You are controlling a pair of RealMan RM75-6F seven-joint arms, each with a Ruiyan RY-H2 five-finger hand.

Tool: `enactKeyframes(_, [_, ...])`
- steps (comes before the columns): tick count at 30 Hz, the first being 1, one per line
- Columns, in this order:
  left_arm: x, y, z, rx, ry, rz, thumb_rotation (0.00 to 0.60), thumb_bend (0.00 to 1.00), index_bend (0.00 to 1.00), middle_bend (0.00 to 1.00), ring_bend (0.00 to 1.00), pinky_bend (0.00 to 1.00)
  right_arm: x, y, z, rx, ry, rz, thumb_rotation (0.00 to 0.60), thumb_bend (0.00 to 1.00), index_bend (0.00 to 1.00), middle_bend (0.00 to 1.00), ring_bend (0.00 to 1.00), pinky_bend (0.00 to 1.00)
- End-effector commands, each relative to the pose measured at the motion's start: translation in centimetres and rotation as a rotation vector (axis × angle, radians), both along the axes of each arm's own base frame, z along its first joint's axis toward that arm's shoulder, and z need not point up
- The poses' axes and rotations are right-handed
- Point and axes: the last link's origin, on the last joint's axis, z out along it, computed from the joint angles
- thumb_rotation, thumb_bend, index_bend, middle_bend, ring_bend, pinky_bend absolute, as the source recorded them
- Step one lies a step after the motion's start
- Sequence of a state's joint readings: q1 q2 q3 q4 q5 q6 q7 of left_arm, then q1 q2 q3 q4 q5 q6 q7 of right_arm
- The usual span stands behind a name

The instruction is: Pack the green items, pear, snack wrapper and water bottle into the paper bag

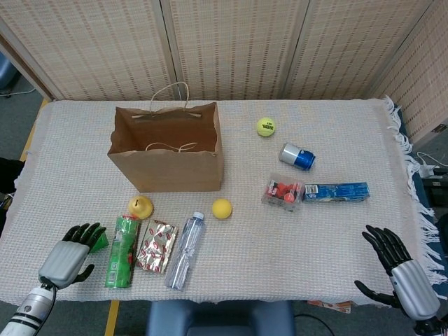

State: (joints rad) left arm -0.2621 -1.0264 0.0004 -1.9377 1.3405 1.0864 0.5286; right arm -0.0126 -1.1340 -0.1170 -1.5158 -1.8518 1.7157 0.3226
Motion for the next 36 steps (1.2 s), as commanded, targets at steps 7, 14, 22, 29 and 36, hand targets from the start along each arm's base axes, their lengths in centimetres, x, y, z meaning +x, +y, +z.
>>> enactKeyframes(7, [0.0,4.1,-1.4,-0.034,0.081,0.069,0.6,0.35,0.0,0.0,0.0,0.09,0.0,-0.1,0.0,0.019,-0.004,-0.008,0.6,0.09,0.0,0.0,0.0,0.0])
enactKeyframes(14, [-0.5,5.5,-2.5,-0.05,0.155,0.087,0.6,0.34,0.0,0.0,0.0,0.09,0.1,-0.1,-0.1,0.034,-0.012,-0.019,0.6,0.09,0.0,0.0,0.0,0.0])
enactKeyframes(22, [-0.9,5.8,-3.6,-0.08,0.173,0.124,0.6,0.34,0.0,0.0,0.0,0.09,0.0,-0.4,-0.2,0.044,-0.012,-0.032,0.6,0.09,0.0,0.0,0.0,0.0])
enactKeyframes(29, [-1.0,6.7,-4.9,-0.094,0.181,0.134,0.6,0.34,0.0,0.0,0.0,0.09,0.2,-0.4,-0.3,0.057,-0.016,-0.041,0.6,0.09,0.0,0.0,0.0,0.0])
enactKeyframes(36, [-2.0,7.5,-5.7,-0.063,0.203,0.148,0.6,0.39,0.13,0.02,0.06,0.28,0.1,-0.5,-0.3,0.067,-0.016,-0.053,0.6,0.09,0.0,0.0,0.0,0.0])
